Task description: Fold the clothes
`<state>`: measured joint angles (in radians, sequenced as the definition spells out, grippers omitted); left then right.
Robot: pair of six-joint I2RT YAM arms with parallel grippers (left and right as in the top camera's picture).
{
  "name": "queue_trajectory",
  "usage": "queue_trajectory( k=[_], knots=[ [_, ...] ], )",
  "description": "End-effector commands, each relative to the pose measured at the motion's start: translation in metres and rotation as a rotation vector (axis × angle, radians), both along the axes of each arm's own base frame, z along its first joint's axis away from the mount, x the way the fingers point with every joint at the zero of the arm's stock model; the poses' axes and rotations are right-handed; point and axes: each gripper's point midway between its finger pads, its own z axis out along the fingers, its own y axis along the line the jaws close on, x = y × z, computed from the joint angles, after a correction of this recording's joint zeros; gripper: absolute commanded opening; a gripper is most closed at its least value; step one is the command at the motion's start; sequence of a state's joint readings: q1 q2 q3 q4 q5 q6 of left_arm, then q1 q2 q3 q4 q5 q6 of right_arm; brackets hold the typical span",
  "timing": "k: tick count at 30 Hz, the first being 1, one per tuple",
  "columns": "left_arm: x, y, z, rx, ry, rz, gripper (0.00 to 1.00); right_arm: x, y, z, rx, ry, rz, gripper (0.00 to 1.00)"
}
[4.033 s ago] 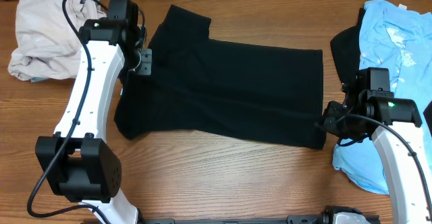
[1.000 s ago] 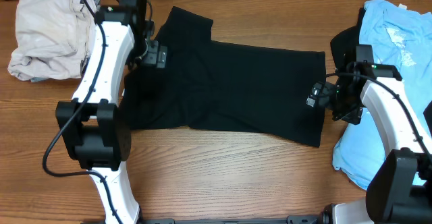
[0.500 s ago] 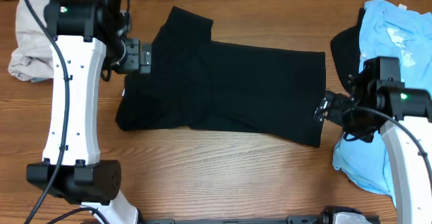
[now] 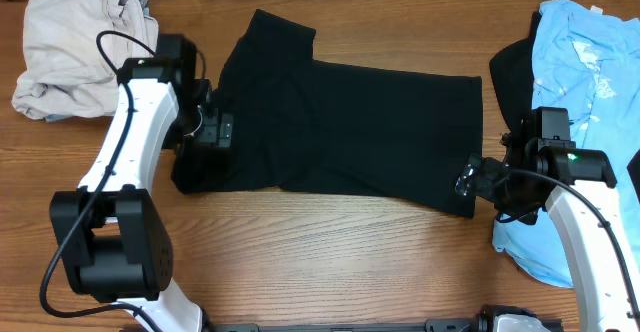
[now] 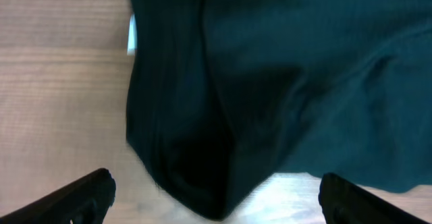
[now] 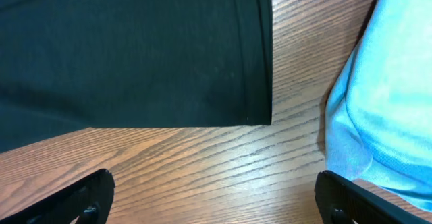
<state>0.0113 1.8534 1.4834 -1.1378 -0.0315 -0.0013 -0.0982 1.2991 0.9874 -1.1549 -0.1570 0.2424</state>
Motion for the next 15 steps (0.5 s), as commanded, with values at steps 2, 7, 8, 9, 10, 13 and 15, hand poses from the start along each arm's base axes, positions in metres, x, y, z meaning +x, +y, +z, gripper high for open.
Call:
queue_trajectory(
  k=[2,7,8,9,10,13,15],
  knots=[
    [0.003,-0.012,-0.027,-0.162,-0.048,-0.198,1.00,0.000,-0.001,0.000,-0.001,-0.009,0.006,0.97],
    [0.007,-0.021,-0.043,-0.244,-0.100,-0.241,0.82,0.000,-0.001,0.000,-0.002,-0.010,0.006,0.96],
    [0.006,-0.024,-0.044,-0.255,-0.101,-0.250,0.76,0.000,-0.001,0.000,-0.002,-0.010,0.006,0.95],
    [0.005,-0.026,-0.045,-0.264,-0.099,-0.260,0.70,0.000,-0.001,0.000,-0.002,-0.010,0.006,0.95],
    [0.005,-0.027,-0.045,-0.264,-0.097,-0.262,0.66,0.000,-0.001,0.000,-0.002,-0.010,0.006,0.95],
    [0.003,-0.031,-0.045,-0.266,-0.092,-0.270,0.54,0.001,-0.001,0.000,-0.002,-0.011,0.006,0.95],
    [0.002,-0.033,-0.045,-0.267,-0.086,-0.274,0.38,0.000,-0.001,0.000,-0.002,-0.010,0.006,0.94]
  ],
)
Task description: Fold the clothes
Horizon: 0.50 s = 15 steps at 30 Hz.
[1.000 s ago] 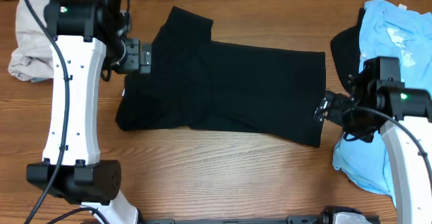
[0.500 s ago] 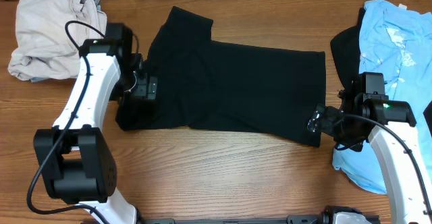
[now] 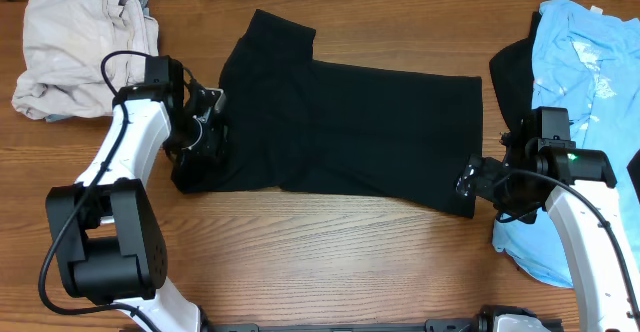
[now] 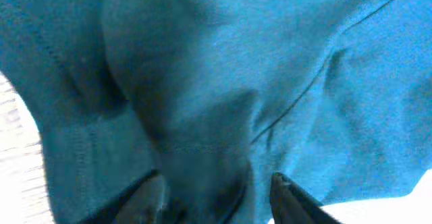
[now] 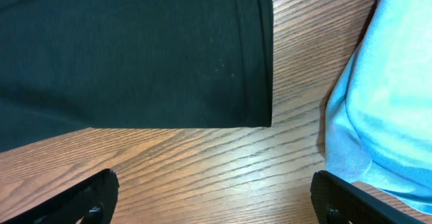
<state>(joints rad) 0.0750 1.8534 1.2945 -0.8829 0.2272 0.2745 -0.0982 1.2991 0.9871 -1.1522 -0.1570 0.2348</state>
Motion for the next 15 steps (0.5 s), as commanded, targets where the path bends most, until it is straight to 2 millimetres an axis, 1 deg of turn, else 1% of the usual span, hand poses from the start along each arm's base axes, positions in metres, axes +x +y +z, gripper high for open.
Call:
queue_trajectory(
  k=[1,2,3,5,6,7,8,11,13,15],
  knots=[
    [-0.006,-0.013,-0.005,-0.038,0.020,-0.045,0.31,0.000,-0.001,0.000,0.000,-0.007,-0.001,0.94],
    [-0.007,-0.013,-0.005,-0.037,0.025,-0.046,0.29,0.000,-0.001,0.000,0.000,-0.006,-0.001,0.94],
    [-0.009,-0.012,-0.006,-0.033,0.033,-0.045,0.24,-0.001,-0.001,0.000,0.000,-0.005,-0.001,0.94],
    [-0.010,-0.011,-0.006,-0.024,0.039,-0.043,0.19,0.000,-0.001,0.000,0.000,-0.005,-0.001,0.94],
    [-0.010,-0.009,-0.007,-0.015,0.041,-0.040,0.13,0.000,-0.001,0.000,0.000,-0.006,-0.001,0.94],
    [-0.010,-0.004,-0.008,0.009,0.045,-0.016,0.08,0.000,-0.001,0.000,0.000,-0.006,-0.001,0.94],
    [-0.008,0.007,-0.009,0.062,0.049,0.035,0.04,0.000,-0.001,0.000,0.000,-0.006,-0.001,0.94],
    [0.000,0.028,-0.010,0.139,0.026,0.126,0.05,0.000,-0.001,0.000,0.000,-0.006,-0.001,0.93],
    [0.007,0.035,-0.009,0.148,-0.006,0.147,0.04,0.000,-0.001,0.000,0.000,-0.006,-0.001,0.93],
    [0.020,0.042,-0.006,0.150,-0.057,0.165,0.04,0.000,-0.001,0.000,0.000,-0.008,-0.001,0.93]
  ],
)
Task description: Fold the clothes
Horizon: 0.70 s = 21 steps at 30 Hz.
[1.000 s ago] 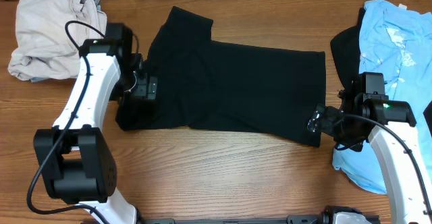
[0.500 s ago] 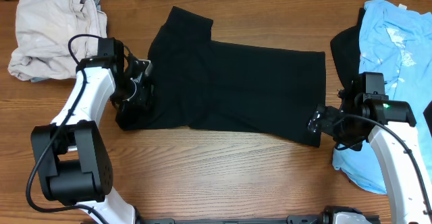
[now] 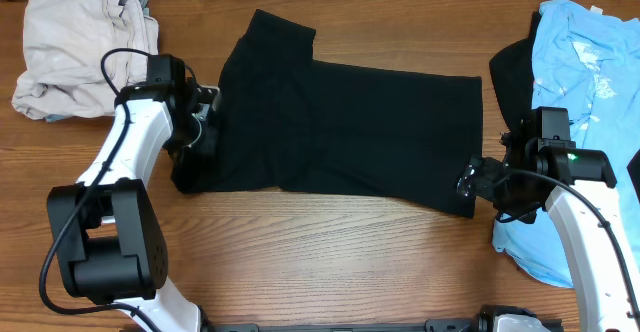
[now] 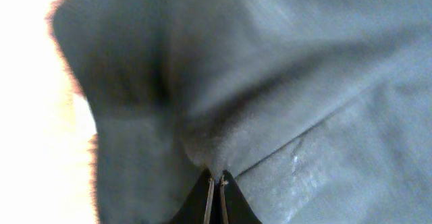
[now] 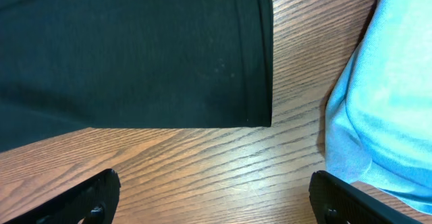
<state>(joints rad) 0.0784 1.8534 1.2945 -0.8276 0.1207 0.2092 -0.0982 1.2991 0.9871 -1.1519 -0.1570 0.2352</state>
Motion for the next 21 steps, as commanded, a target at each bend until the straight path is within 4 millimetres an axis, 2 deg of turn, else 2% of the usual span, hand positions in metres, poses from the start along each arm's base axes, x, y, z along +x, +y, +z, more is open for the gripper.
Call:
queue_trajectory(
  k=[1,6,9,11,12,13,14,17,18,21],
  knots=[
    [0.014,0.024,-0.004,0.053,-0.051,0.086,0.04,0.001,-0.001,0.000,0.000,-0.010,-0.001,0.93],
    [0.056,0.029,0.010,0.092,-0.239,0.011,0.04,0.002,-0.001,0.001,-0.001,-0.017,-0.001,0.93],
    [0.070,0.030,0.013,0.106,-0.295,-0.016,0.05,0.002,-0.001,0.001,-0.001,-0.016,-0.001,0.93],
    [0.071,0.030,0.014,0.107,-0.299,-0.017,0.32,0.002,-0.001,0.001,-0.001,-0.015,-0.001,0.93],
    [0.070,0.030,0.013,0.107,-0.296,-0.017,0.66,0.002,-0.001,0.001,0.000,-0.015,-0.001,0.93],
    [0.069,0.030,0.013,0.107,-0.292,-0.017,0.95,0.002,-0.001,0.001,0.000,-0.014,-0.001,0.93],
    [0.068,0.030,0.012,0.107,-0.288,-0.017,1.00,0.002,-0.001,0.001,0.000,-0.014,-0.001,0.93],
    [0.066,0.034,0.012,0.110,-0.274,0.016,1.00,0.000,-0.001,0.000,0.001,-0.008,-0.001,0.93],
    [0.065,0.039,0.014,0.098,-0.262,0.083,1.00,-0.002,0.000,0.000,0.004,0.001,-0.004,0.93],
    [0.059,0.038,0.025,0.049,-0.214,0.137,1.00,-0.005,0.006,-0.003,0.037,0.012,0.001,0.91]
  ],
)
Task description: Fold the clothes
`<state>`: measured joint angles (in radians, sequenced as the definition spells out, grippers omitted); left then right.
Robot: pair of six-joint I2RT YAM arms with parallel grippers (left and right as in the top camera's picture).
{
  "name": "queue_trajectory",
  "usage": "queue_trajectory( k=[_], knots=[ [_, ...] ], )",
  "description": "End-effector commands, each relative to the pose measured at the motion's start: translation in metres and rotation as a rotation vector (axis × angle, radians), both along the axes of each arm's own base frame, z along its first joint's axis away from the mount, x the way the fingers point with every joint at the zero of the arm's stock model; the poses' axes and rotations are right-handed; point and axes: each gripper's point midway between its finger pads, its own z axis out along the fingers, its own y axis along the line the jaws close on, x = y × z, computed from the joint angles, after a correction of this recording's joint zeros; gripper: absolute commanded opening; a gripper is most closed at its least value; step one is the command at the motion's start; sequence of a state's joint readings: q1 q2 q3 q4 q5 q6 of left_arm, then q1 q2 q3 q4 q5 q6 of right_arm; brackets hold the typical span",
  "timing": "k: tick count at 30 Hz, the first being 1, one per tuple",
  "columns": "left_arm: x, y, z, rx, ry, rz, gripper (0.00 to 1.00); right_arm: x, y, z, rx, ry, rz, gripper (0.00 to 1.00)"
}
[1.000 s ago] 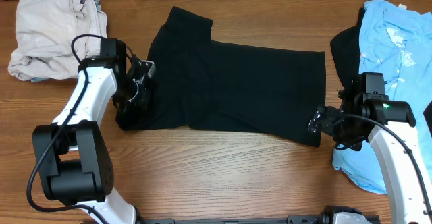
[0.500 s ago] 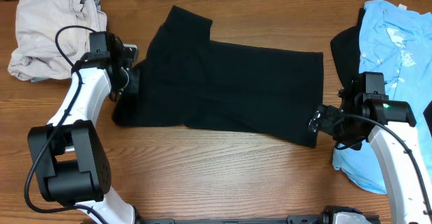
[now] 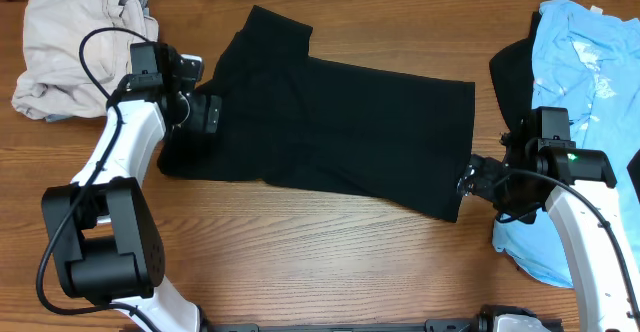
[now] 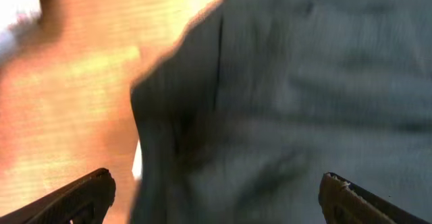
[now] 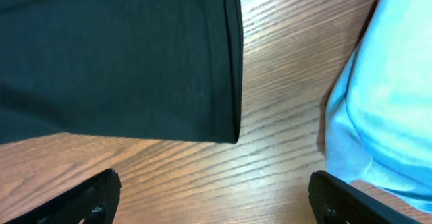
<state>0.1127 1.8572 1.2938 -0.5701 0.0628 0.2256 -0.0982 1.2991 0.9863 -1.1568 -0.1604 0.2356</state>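
A black T-shirt [image 3: 340, 122] lies spread across the middle of the wooden table, collar end to the left. My left gripper [image 3: 207, 112] hovers open over its left sleeve area. In the left wrist view the blurred dark cloth [image 4: 290, 102] fills the space between the wide-apart fingertips [image 4: 88, 191], and nothing is pinched. My right gripper [image 3: 468, 180] stands open beside the shirt's lower right corner [image 5: 229, 133], over bare wood, with its fingertips [image 5: 94, 197] far apart.
A crumpled beige garment [image 3: 75, 47] sits at the back left. A light blue shirt [image 3: 585, 62] lies along the right side over another dark garment [image 3: 508, 72], close to my right arm. The blue cloth [image 5: 378, 96] borders the right gripper's view.
My left gripper was shut on a fold of the black shirt and is now open, a little farther back. The shirt lies shifted to the left, its right hem farther from my right gripper.
My left gripper first hung open over the shirt's left edge. It then sat down in the cloth with narrowed jaws, then shut on a fold. Now it is open and the shirt lies farther left. My right gripper stayed open by the lower right corner.
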Motion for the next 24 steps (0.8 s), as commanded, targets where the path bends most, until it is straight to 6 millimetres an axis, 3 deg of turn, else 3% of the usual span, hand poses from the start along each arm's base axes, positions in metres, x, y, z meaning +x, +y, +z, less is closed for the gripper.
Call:
queue_trajectory(
  k=[1,5,8,11,16,20,24],
  knots=[
    [-0.003,0.005,0.015,-0.070,0.058,0.089,1.00,-0.005,0.008,-0.004,0.047,0.013,0.003,0.89],
    [-0.020,-0.009,0.041,-0.124,0.156,0.068,1.00,-0.007,0.012,-0.013,0.074,0.032,0.008,0.77],
    [-0.039,-0.026,0.046,-0.199,0.244,0.089,0.91,-0.007,0.017,-0.024,0.101,0.039,0.012,0.73],
    [-0.063,-0.031,0.036,-0.230,0.347,0.134,0.83,-0.014,0.023,-0.043,0.132,0.069,0.015,0.73],
    [-0.084,-0.032,0.009,-0.228,0.418,0.141,0.76,-0.024,0.025,-0.064,0.138,0.082,0.015,0.72],
    [-0.085,-0.028,-0.012,-0.201,0.402,0.146,0.75,-0.023,0.025,-0.074,0.142,0.060,0.017,0.72],
    [-0.075,-0.016,-0.023,-0.140,0.344,0.157,0.76,-0.018,0.027,-0.083,0.150,0.020,0.023,0.65]
  ],
)
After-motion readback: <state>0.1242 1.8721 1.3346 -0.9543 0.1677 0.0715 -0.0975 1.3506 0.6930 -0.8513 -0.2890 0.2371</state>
